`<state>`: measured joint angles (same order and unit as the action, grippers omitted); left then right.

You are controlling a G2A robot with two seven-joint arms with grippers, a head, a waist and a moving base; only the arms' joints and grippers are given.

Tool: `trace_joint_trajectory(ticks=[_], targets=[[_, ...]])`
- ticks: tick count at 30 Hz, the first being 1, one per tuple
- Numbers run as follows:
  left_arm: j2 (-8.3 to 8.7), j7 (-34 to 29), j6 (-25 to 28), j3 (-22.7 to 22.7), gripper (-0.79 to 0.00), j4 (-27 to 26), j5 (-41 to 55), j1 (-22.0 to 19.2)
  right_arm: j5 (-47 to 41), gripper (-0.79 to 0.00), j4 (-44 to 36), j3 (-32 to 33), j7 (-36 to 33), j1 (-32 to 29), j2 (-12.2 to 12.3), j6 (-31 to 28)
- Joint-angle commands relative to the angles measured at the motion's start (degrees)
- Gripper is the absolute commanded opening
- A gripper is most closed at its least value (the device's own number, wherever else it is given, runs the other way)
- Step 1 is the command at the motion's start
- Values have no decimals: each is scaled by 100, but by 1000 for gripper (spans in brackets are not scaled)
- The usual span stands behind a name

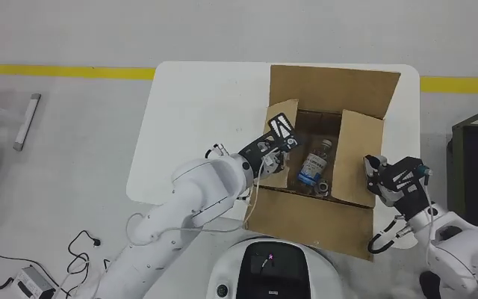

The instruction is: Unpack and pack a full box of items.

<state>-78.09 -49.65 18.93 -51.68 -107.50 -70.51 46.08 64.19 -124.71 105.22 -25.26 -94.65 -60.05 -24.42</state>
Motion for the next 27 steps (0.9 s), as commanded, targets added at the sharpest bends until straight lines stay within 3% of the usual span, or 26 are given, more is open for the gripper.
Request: trace_joint_trajectory(ticks=[1,12,27], targets=[[-37,48,64,137,-785,148,98,-112,-5,-785,21,-39,-164,52,5,19],[-184,36,187,560,-785,748,375,-470,-354,-785,95,-33,-595,269,21,179],[-351,-272,-196,787,-785,1331,742,-671,-735,-785,-4,425,-273,91,28,162]])
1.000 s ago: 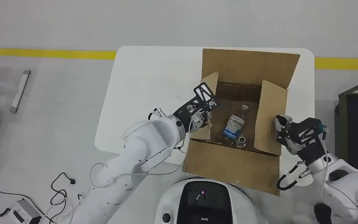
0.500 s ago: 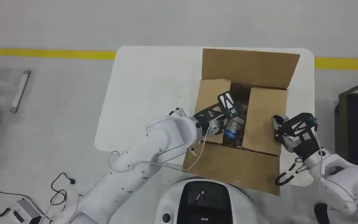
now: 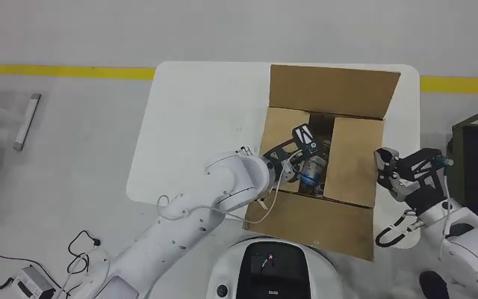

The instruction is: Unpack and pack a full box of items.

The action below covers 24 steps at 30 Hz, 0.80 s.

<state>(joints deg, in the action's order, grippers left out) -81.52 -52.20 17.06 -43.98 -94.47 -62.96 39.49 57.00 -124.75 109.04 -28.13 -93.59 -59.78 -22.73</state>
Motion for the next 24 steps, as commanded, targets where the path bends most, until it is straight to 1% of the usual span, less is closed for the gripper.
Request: trace_joint_trajectory(ticks=[1,7,18,19,20,21,22,24], targets=[[-16,-37,-24,33,-785,52,-27,-22,-29,-785,1,84,37,-32,1,-10],[-55,-130,-69,81,-785,168,-7,-42,-82,-785,23,267,193,-144,-4,50],[-80,-166,-57,85,-785,177,-18,-50,-116,-785,3,381,305,-277,-13,112],[-80,-166,-57,85,-723,177,-18,-50,-124,-785,-4,390,329,-285,-14,121],[-80,-166,-57,85,-486,177,-18,-50,-128,-785,-11,401,357,-295,-15,121],[-80,-166,-57,85,-185,177,-18,-50,-139,-785,-15,411,382,-307,-17,119],[-80,-166,-57,85,0,177,-18,-50,-148,-785,-24,427,411,-315,-18,117],[-80,-166,-57,85,0,177,-18,-50,-171,-785,-30,455,472,-337,-21,107]])
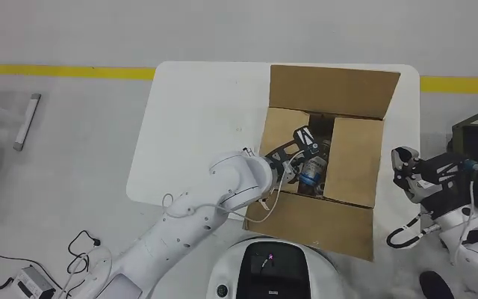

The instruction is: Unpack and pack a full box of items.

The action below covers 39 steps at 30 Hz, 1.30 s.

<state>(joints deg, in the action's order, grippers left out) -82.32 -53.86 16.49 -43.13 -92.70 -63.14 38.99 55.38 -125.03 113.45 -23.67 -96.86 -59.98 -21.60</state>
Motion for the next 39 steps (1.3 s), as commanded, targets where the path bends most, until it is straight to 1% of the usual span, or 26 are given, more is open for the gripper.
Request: trace_joint_trajectory(ticks=[1,4,6,11,20,23,26,29,31,39], targets=[[0,0,0,0,0,0,0,0,-9,-785,-2,25,44,-22,-2,-14],[1,36,-11,-6,0,-8,-7,16,-29,-785,3,50,70,-55,-4,-33],[20,209,-70,-60,0,-128,-216,93,-45,-785,3,62,80,-68,-4,-56],[68,330,-139,-285,0,-684,-391,276,-73,-785,-1,75,95,-101,-5,-91],[165,469,67,-707,0,-1748,-505,611,-113,-785,-40,59,156,-133,-11,-112],[210,551,389,-810,0,-2075,-570,725,-183,-785,-68,71,313,-135,-19,-116],[268,640,742,-940,0,-2312,-609,903,-381,-785,-62,99,699,-153,-38,-173],[316,787,920,-1097,0,-2442,-558,1110,-436,-785,-27,141,1118,-208,-62,-205],[316,787,920,-1097,0,-2442,-558,1110,-409,-785,-2,130,1362,-251,-80,-161],[316,787,920,-1097,0,-2442,-558,1110,-397,-785,1,126,1395,-258,-83,-147]])
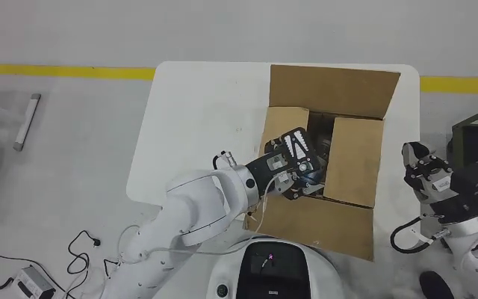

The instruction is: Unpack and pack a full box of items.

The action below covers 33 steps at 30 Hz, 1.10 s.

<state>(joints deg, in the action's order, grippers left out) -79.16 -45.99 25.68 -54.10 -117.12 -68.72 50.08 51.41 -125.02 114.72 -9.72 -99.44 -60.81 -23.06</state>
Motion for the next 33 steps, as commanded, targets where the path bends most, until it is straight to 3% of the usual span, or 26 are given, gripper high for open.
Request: trace_joint_trajectory(ticks=[1,6,11,20,27,33], targets=[[0,0,0,0,0,0,0,0,0,-785,0,0,0,0,0,0],[0,0,0,0,0,0,0,0,42,-785,-28,-14,90,26,-6,39],[44,802,225,-80,0,-203,-674,94,179,-785,31,-37,769,120,-43,190],[298,1872,1079,-894,0,-755,-1645,1001,595,-785,359,-166,1613,104,-105,337],[501,1781,2312,-1575,0,-1423,-1312,1694,695,-785,488,-266,1747,165,-131,342],[523,1733,2388,-1662,0,-1481,-1230,1783,699,-785,494,-286,1732,204,-134,337]])
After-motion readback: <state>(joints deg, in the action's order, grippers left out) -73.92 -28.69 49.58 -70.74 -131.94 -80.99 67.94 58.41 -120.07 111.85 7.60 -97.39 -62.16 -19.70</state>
